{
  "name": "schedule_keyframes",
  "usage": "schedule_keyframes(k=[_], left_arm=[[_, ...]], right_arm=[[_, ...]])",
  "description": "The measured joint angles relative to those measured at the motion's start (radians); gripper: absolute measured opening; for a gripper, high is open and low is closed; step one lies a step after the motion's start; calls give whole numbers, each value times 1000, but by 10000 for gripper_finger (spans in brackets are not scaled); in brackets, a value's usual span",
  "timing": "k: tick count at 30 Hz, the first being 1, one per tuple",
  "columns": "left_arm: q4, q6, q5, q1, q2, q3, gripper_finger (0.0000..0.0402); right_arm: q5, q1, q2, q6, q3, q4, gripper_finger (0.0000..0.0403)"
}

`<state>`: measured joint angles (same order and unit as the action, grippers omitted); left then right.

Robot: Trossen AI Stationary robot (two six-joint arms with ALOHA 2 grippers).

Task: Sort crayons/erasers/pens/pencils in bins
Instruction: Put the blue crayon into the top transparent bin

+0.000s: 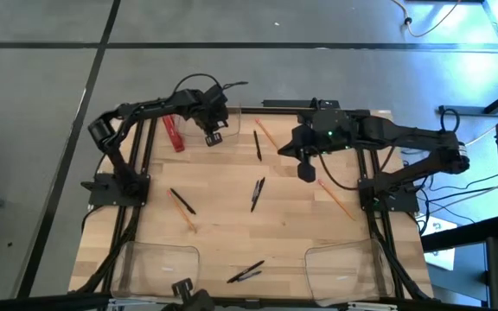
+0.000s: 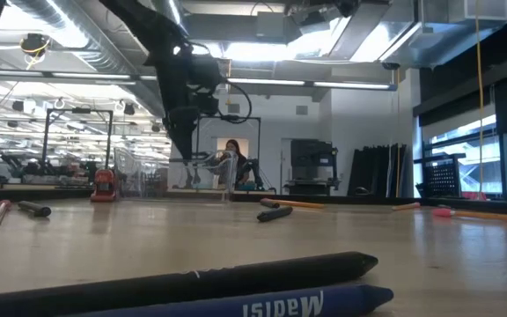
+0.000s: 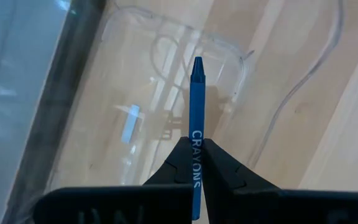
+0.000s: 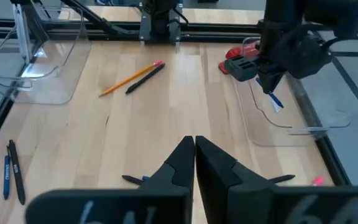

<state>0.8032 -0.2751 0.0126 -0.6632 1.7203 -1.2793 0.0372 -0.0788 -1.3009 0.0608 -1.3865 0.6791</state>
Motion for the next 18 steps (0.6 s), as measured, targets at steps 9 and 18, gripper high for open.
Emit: schedule_keyframes(k=[9, 18], left_arm=[[-3, 4, 0, -18, 56, 0, 0], [-13, -16, 15, -22, 91, 1, 0]], right_arm=[[2, 0, -8, 0, 0, -1, 17], [2, 0, -8, 0, 0, -3, 17]])
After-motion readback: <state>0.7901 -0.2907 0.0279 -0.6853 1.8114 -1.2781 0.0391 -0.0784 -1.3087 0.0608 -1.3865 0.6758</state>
